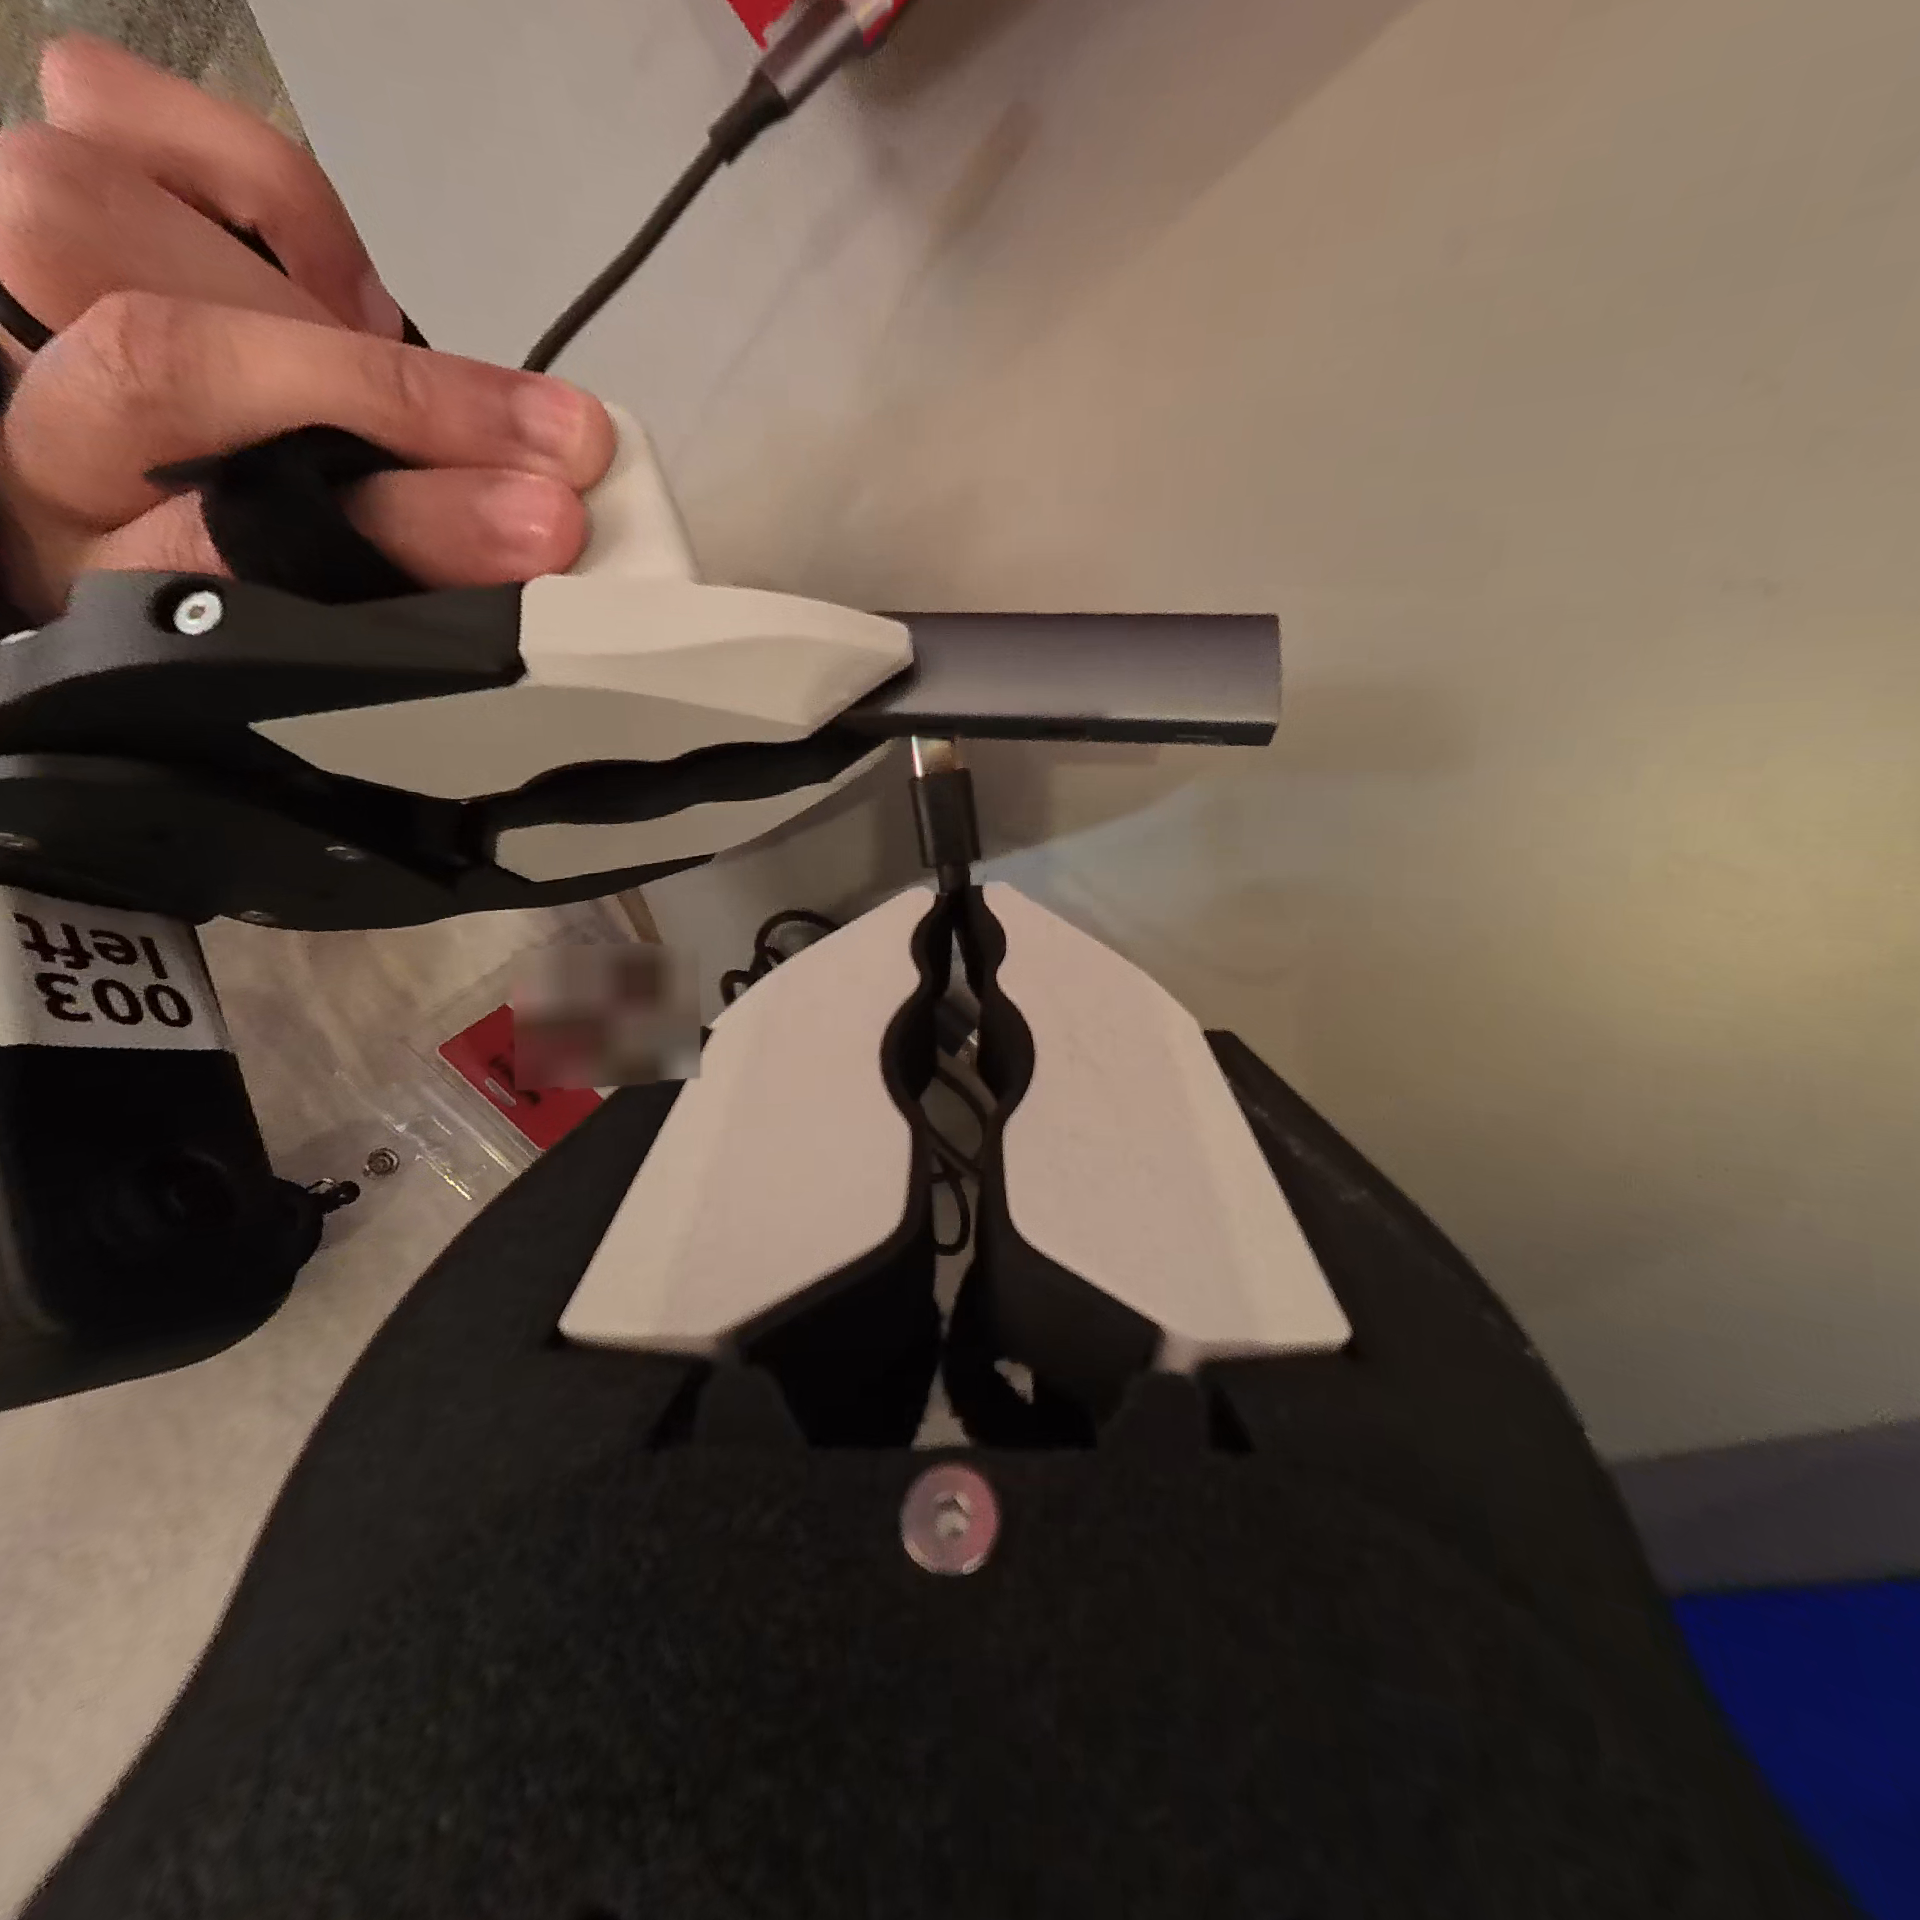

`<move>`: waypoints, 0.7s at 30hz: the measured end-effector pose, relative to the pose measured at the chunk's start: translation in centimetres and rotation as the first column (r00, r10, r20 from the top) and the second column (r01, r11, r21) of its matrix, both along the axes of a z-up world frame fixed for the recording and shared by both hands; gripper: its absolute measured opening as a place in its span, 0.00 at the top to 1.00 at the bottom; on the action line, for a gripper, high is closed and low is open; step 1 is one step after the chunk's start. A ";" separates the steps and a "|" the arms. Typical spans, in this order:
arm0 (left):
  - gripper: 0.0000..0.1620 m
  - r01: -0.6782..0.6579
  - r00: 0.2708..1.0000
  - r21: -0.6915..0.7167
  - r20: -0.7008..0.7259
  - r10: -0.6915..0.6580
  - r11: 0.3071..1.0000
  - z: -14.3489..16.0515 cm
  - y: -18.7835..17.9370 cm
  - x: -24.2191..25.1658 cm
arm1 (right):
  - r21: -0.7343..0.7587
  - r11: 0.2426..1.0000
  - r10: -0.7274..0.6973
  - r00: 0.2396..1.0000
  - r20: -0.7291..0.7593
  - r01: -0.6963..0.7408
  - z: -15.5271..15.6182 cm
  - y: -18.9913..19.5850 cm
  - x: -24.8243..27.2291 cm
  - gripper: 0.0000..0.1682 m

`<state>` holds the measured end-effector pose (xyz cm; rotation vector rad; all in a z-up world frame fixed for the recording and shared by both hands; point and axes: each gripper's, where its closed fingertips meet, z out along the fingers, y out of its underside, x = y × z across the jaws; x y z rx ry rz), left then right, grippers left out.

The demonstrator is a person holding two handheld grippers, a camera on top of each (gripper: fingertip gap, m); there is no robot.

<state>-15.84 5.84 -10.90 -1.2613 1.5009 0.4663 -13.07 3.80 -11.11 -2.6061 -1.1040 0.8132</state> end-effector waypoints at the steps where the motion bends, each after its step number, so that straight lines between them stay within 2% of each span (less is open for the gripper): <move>1: 0.94 0.000 1.000 0.000 -0.001 0.000 1.000 0.0 0.0 -0.1 | 0.001 1.000 -0.001 1.000 0.000 0.001 0.1 0.0 0.0 0.98; 21: 0.94 0.011 0.999 -0.002 -0.038 -0.012 1.000 -0.5 -0.3 -0.1 | -0.024 1.000 -0.001 1.000 0.013 0.001 -0.1 -0.2 0.1 0.99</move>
